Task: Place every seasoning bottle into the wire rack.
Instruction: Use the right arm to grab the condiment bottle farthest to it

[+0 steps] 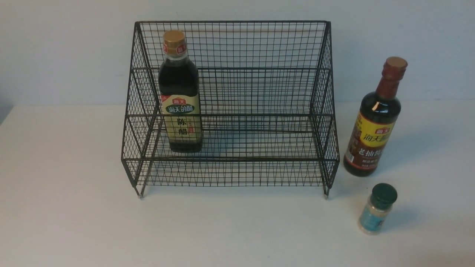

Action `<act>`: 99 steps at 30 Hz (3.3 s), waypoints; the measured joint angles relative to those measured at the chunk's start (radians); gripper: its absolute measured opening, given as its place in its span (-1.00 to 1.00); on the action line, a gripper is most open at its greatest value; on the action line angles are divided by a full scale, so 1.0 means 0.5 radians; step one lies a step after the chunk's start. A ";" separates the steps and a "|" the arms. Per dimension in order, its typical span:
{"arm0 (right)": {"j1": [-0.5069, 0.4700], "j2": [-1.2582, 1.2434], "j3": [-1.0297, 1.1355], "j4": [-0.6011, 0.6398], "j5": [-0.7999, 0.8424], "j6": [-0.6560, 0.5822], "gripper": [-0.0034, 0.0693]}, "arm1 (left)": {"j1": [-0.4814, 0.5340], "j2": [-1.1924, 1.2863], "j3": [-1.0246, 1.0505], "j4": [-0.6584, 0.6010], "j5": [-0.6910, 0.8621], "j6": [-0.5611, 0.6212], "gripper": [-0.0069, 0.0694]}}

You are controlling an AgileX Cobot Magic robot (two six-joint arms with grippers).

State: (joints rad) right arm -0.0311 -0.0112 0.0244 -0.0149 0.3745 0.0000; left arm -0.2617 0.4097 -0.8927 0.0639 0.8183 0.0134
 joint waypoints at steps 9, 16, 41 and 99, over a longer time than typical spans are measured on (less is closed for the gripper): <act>0.000 0.000 0.000 0.000 0.000 0.000 -0.94 | 0.432 -0.767 1.389 -0.202 -0.780 0.135 -0.83; 0.000 0.000 -0.001 0.000 0.004 0.000 -0.94 | 0.489 -0.839 1.835 -0.222 -0.861 0.156 -0.83; -0.001 0.000 -0.001 -0.004 0.005 0.000 -0.94 | 0.489 -0.839 1.836 -0.224 -0.864 0.159 -0.83; -0.001 2.639 -1.299 -1.124 -1.767 1.229 0.23 | 0.489 -0.839 1.836 -0.226 -0.864 0.159 -0.83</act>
State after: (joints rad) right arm -0.0317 1.3084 -0.6249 -0.5767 -0.5090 0.6143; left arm -0.0173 -0.0100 0.0252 -0.0493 0.3861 0.0929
